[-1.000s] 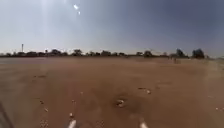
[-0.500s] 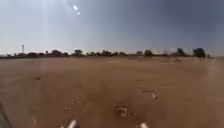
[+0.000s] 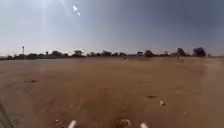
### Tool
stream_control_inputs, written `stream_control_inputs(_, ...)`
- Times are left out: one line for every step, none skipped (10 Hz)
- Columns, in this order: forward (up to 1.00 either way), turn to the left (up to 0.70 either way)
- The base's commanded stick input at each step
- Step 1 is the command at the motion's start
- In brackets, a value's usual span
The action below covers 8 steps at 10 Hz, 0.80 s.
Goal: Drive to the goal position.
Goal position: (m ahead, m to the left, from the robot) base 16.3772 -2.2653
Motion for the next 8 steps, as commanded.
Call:
stream_control_inputs(0.50,0.00)
stream_control_inputs(0.50,0.00)
stream_control_inputs(0.50,0.00)
stream_control_inputs(0.50,0.00)
stream_control_inputs(0.50,0.00)
stream_control_inputs(0.50,0.00)
stream_control_inputs(0.50,0.00)
stream_control_inputs(0.50,0.00)
